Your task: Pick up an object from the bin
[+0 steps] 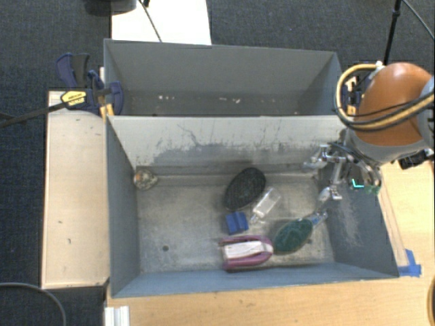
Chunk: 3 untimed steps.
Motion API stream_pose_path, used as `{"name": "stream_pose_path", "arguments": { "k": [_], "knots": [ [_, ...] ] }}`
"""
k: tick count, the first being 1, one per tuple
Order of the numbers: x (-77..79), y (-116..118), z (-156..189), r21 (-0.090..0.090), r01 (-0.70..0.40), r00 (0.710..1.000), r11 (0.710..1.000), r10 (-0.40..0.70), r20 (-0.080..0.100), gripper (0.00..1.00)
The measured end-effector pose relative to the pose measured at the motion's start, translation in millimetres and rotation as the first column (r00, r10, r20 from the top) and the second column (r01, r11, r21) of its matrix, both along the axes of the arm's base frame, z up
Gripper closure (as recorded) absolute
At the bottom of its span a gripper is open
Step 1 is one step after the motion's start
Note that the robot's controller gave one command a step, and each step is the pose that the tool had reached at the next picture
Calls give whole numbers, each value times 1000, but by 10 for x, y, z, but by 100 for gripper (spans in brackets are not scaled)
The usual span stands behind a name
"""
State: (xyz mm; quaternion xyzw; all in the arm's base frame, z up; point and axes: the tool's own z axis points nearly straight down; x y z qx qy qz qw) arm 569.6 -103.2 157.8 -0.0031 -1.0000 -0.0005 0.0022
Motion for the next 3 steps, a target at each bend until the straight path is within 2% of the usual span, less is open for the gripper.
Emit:
{"name": "stream_pose_path", "arguments": {
  "k": [1,2,3],
  "knots": [
    [-527,-137,-875,-3,-155,988,988,155,12,0],
    [-490,-130,-838,-6,-160,987,987,160,21,100],
    [-665,-398,280,-7,-326,945,945,326,12,100]
  ]
}}
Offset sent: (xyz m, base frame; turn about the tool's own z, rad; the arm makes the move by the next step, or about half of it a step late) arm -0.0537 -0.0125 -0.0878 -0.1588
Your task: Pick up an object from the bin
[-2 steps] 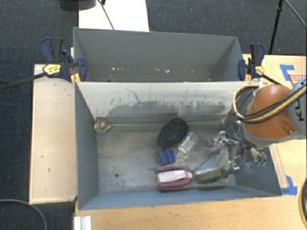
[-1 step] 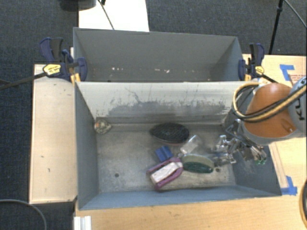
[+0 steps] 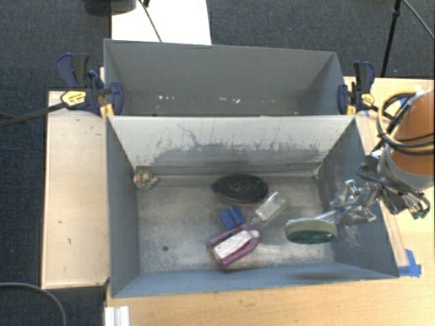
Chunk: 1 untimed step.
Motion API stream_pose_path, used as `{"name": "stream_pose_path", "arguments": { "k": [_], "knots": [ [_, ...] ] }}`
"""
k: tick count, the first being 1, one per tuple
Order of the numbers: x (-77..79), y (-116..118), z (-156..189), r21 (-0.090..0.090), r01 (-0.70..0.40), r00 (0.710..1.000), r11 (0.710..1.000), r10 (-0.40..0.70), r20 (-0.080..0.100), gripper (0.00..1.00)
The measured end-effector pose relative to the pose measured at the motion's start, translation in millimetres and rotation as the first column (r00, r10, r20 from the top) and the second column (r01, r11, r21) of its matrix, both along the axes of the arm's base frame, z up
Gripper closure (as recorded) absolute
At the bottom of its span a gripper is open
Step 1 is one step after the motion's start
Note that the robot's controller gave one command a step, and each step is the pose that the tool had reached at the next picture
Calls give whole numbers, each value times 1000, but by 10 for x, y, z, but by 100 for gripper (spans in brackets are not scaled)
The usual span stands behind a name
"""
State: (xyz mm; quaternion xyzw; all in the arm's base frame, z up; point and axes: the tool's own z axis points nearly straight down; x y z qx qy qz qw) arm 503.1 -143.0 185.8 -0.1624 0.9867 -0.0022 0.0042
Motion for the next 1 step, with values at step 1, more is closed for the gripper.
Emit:
{"name": "stream_pose_path", "arguments": {
  "k": [1],
  "knots": [
    [55,55,1272,0,4,1000,1000,-4,3,100]
  ]
}}
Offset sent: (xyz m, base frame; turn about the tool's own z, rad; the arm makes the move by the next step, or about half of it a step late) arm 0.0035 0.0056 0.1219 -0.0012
